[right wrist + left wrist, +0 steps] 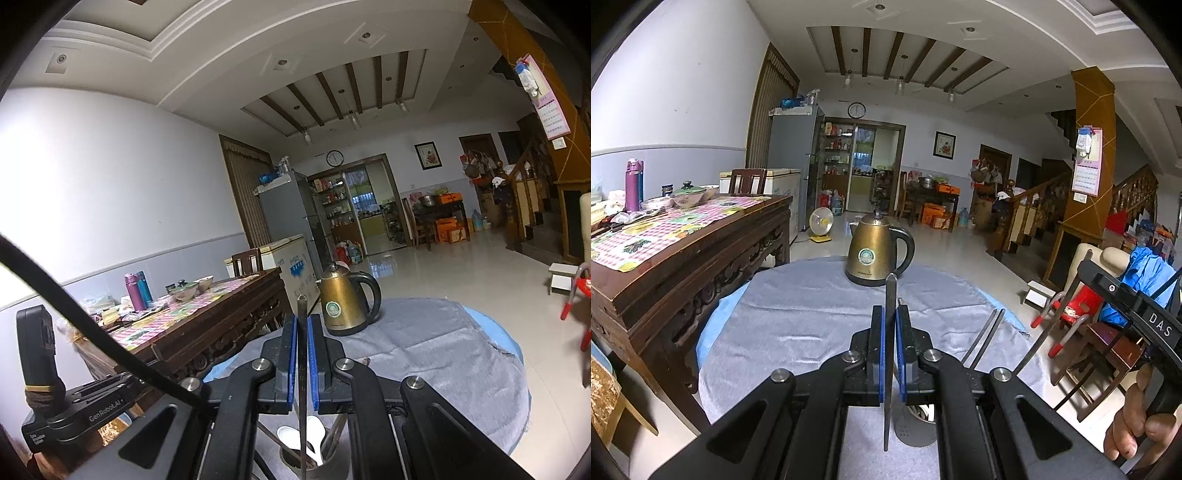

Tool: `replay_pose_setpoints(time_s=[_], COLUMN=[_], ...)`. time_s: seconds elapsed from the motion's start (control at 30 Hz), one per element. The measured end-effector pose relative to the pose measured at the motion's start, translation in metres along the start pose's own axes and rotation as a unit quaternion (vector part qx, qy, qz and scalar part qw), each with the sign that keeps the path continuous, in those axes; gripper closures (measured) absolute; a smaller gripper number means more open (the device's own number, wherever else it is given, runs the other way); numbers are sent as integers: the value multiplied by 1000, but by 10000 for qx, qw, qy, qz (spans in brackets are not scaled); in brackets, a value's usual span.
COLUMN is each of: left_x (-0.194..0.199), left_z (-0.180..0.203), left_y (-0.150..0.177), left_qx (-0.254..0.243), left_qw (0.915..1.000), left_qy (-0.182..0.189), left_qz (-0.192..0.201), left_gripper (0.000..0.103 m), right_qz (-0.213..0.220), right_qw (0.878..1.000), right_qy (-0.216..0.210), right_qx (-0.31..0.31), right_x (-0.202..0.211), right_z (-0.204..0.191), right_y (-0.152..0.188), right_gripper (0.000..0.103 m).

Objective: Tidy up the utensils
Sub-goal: 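Insert the chopsticks into the cup and open both tools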

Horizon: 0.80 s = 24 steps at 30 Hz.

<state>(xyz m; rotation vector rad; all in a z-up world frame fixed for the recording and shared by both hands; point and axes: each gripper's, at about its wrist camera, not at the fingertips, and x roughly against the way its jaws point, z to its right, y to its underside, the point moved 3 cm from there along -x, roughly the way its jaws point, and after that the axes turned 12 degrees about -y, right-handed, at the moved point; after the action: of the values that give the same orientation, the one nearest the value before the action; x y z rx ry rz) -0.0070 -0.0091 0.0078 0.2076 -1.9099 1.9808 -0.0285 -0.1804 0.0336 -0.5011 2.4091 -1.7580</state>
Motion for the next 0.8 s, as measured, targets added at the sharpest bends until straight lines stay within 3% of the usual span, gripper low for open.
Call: replay_pose_setpoints(time_s=[0.8], left_x=[2], left_z=[16], left_y=[-36], left_qx=[28], left_qw=[9994], left_qy=[288], left_qz=[176], left_gripper=[97], right_qz=[158], right_qw=[9996], right_qy=[-148], right_qx=[173], right_x=[-9], right_z=[-13], right_y=[-16], right_gripper=[96])
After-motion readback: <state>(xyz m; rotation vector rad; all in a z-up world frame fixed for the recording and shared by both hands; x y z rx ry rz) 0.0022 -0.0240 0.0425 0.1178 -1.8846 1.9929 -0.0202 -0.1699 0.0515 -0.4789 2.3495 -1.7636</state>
